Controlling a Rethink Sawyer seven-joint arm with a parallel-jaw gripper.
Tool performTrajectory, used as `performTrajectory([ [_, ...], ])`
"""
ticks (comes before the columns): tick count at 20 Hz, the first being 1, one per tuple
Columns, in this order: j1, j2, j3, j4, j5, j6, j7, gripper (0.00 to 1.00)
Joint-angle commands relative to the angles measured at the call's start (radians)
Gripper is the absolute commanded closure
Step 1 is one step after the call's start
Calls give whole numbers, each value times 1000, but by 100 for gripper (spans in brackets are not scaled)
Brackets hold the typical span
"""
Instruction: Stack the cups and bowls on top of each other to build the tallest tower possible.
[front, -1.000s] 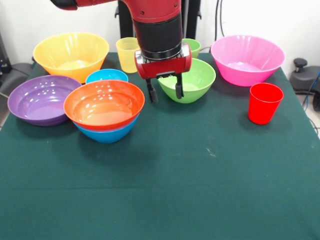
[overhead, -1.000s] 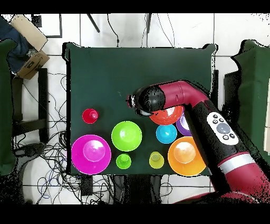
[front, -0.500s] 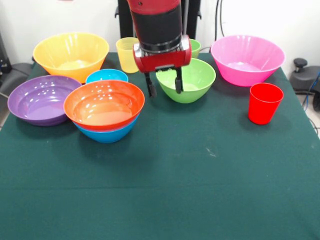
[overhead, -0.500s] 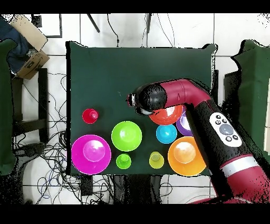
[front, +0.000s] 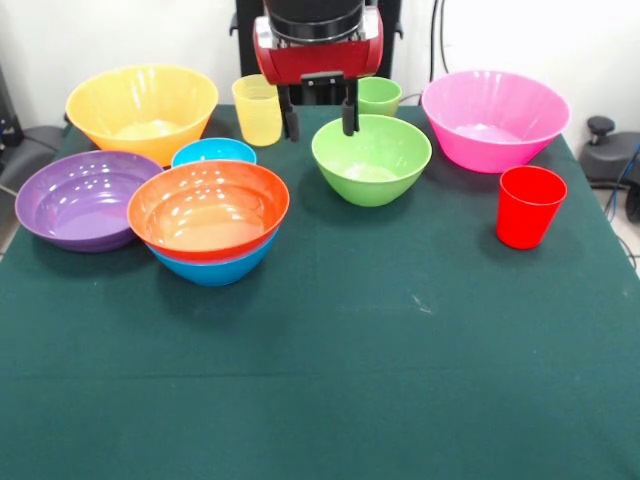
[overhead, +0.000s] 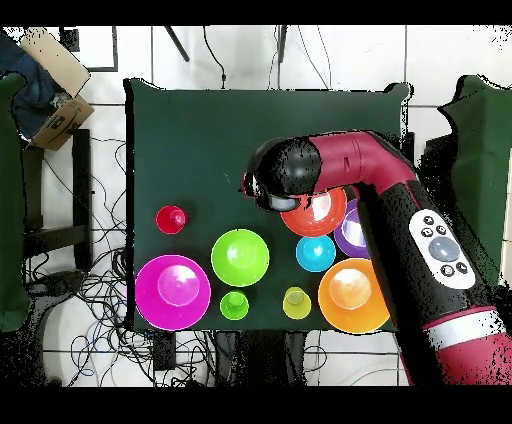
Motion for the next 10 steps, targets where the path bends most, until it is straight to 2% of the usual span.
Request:
performTrajectory([
  [1,43,44,-22,-52,-36,42,-140,0],
  [5,59,119,-40,-93,-64,-3,-126,0],
  [10,87,189,-58,-177,-71,18,-120,0],
])
